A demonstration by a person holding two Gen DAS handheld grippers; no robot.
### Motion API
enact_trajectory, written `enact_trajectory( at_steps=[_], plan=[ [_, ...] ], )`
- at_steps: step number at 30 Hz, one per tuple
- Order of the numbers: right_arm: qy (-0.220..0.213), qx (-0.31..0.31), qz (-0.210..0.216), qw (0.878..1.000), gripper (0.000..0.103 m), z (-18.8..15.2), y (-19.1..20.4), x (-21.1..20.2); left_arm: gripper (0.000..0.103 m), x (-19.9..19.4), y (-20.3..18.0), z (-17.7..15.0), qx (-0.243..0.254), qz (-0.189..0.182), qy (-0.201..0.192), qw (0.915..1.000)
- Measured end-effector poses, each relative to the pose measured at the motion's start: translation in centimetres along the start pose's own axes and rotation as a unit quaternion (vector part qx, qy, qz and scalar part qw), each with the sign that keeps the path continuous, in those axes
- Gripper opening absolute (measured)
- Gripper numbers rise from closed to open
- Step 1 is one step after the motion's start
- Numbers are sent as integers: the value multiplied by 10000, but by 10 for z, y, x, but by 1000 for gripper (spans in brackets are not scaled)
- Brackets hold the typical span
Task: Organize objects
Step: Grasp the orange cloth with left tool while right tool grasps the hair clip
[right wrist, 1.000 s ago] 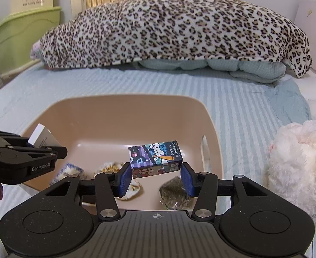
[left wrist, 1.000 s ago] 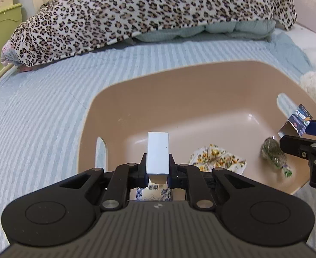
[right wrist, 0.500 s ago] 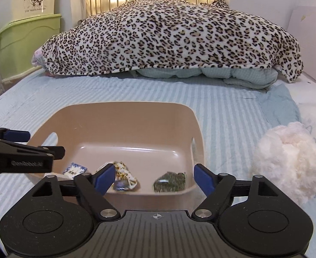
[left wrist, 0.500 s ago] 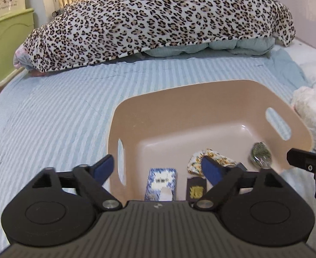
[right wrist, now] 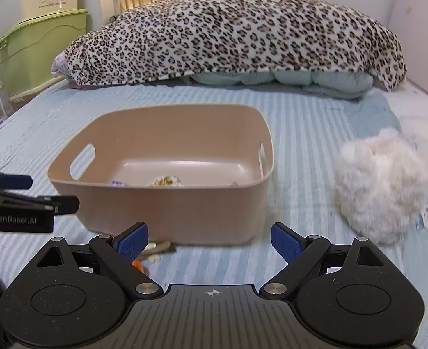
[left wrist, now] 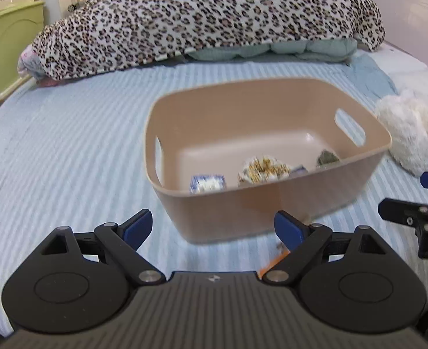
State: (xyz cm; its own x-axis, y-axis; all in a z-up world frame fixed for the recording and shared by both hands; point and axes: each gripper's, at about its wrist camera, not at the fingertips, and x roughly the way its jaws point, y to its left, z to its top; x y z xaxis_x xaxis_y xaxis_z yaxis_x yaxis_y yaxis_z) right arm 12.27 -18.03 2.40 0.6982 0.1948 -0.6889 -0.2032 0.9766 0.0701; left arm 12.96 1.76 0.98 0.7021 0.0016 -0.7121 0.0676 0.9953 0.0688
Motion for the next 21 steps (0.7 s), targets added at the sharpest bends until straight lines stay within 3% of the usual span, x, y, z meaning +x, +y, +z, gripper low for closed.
enact_trajectory(
  at_steps=[14,17,21],
  plan=[
    [364,76,-280,9989,93,-32,-15,22,91,50,-34,-47,119,-234,515,9983],
    [459,28,-287,9985,93,-36,-13,27,83,63,-38,-53,247,-274,675,9970],
    [609,-77,-275,9977,93,-42,-7,35,64,71,-33,-58,166,-546,788,9953]
  ],
)
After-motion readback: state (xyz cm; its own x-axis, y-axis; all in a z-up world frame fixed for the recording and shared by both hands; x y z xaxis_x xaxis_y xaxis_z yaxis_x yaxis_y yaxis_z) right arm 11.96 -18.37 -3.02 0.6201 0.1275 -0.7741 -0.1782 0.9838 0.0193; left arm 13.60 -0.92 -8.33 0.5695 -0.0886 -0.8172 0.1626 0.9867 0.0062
